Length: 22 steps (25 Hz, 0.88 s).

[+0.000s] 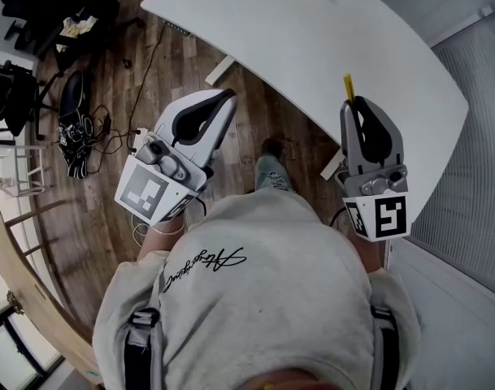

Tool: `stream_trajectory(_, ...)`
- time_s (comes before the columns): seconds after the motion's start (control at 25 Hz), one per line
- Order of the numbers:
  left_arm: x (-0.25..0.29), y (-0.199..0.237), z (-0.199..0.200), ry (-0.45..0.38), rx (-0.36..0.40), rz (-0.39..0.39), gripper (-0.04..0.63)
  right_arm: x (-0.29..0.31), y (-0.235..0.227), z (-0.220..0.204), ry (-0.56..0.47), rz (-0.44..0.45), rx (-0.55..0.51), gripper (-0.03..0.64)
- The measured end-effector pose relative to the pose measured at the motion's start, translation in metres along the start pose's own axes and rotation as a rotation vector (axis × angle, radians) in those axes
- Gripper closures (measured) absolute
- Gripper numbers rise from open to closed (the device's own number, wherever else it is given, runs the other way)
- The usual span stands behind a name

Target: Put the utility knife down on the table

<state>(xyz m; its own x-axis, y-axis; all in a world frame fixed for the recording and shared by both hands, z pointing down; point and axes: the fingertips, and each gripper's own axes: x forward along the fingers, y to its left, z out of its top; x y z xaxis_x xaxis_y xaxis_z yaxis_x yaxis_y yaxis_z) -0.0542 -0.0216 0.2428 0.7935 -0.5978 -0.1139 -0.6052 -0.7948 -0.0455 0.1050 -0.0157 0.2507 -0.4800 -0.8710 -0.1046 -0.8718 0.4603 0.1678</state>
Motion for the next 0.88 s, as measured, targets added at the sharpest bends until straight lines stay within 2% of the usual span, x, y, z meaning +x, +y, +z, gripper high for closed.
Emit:
stream_trajectory(0.24,0.001,0.000,0.005,-0.023,0.028,0.008,0.597,0.002,0.000,0.001,-0.023,0.008,-0.018,0.555)
stream_trajectory(0.48,0.051,0.047,0.009,-0.020,0.018,0.031,0.597,0.061,-0.041,0.000,-0.012,0.038,-0.009,0.557)
stream_trajectory(0.68,0.087,0.093,-0.007,-0.002,0.017,0.062,0.597,0.115,-0.071,-0.021,-0.008,0.070,0.005,0.557)
stream_trajectory(0.88,0.099,0.098,0.004,-0.008,0.026,0.073,0.597,0.124,-0.082,-0.010,-0.021,0.089,-0.004,0.557)
